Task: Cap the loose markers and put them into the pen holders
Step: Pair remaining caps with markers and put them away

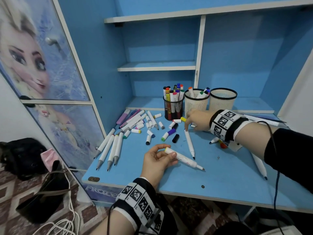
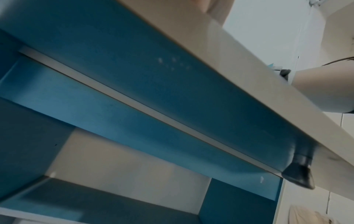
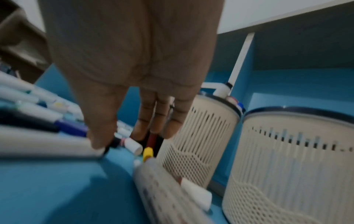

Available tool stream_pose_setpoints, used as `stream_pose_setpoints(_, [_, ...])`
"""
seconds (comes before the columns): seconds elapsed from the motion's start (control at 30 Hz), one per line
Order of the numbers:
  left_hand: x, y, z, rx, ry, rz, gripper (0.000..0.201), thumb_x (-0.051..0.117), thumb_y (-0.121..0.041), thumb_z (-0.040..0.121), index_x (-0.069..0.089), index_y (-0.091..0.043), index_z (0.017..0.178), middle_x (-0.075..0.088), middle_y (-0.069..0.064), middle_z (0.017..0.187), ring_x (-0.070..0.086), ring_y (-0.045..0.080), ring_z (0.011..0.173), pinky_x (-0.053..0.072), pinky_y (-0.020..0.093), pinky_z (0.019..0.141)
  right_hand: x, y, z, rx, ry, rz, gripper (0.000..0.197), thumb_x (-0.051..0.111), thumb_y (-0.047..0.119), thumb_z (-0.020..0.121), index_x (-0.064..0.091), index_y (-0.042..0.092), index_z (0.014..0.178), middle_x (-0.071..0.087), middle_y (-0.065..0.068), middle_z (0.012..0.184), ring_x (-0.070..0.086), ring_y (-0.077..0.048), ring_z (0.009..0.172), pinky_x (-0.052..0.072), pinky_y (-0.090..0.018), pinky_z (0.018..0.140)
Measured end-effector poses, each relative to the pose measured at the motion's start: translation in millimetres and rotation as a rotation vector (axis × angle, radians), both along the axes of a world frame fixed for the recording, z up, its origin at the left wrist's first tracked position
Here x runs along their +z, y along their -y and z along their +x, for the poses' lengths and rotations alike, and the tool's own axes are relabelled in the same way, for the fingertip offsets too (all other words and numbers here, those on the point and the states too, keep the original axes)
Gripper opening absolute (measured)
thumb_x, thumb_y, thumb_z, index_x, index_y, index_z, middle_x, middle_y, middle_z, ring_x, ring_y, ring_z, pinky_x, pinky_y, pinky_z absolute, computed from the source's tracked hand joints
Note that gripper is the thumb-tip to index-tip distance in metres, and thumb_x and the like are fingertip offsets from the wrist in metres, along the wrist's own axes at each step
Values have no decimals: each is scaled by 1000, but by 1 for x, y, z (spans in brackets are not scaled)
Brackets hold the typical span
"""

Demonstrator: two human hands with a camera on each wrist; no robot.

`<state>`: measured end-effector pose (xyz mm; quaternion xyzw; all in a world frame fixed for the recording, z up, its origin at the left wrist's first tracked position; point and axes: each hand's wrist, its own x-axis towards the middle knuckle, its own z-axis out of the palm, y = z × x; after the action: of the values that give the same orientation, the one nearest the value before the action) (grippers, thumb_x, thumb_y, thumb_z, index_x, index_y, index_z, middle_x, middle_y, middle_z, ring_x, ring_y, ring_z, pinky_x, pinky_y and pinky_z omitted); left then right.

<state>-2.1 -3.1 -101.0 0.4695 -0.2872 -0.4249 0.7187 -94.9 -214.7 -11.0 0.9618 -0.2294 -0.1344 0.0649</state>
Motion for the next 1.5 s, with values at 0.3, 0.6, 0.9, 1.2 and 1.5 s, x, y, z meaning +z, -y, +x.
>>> stream_pose_setpoints(0.3, [-2, 2, 0, -6, -2, 14, 20, 64, 11, 80, 60, 0, 96, 69, 13, 70, 69, 19, 65, 58, 24, 61, -6, 8, 29, -61, 53, 62, 34, 63, 24, 89, 60, 17, 122, 53, -5, 112, 50, -19, 104, 37, -26, 84])
stream_pose_setpoints(0.6, [-3, 3, 0, -20, 6, 21, 23, 63, 13, 79, 58, 3, 100, 67, 6, 61, 68, 18, 62, 58, 26, 62, -11, 18, 56, -186, 43, -1, 36, 64, 11, 86, 58, 10, 122, 62, -10, 121, 56, -26, 110, 43, -27, 87])
stream_pose_setpoints(0.9, [-2, 3, 0, -23, 11, 34, 22, 64, 12, 79, 59, 3, 98, 66, 7, 63, 68, 20, 61, 58, 27, 61, -11, 16, 60, -227, -10, -19, 45, 61, 1, 85, 48, 10, 127, 55, -13, 124, 55, -26, 106, 36, -24, 73])
stream_pose_setpoints(1.2, [0, 1, 0, -6, 5, 48, 22, 65, 11, 79, 58, 4, 99, 68, 13, 69, 69, 20, 62, 57, 25, 59, 6, 3, 49, -218, 134, 20, 43, 68, 7, 79, 59, 8, 121, 52, -12, 125, 54, -26, 110, 41, -24, 79])
stream_pose_setpoints(1.5, [0, 0, 2, 24, -32, 19, 19, 62, 10, 81, 58, 1, 97, 70, 15, 70, 69, 21, 63, 58, 25, 58, 54, -53, -13, -296, 652, 392, 38, 73, 9, 78, 67, 28, 111, 62, -11, 89, 58, -24, 81, 52, -39, 78])
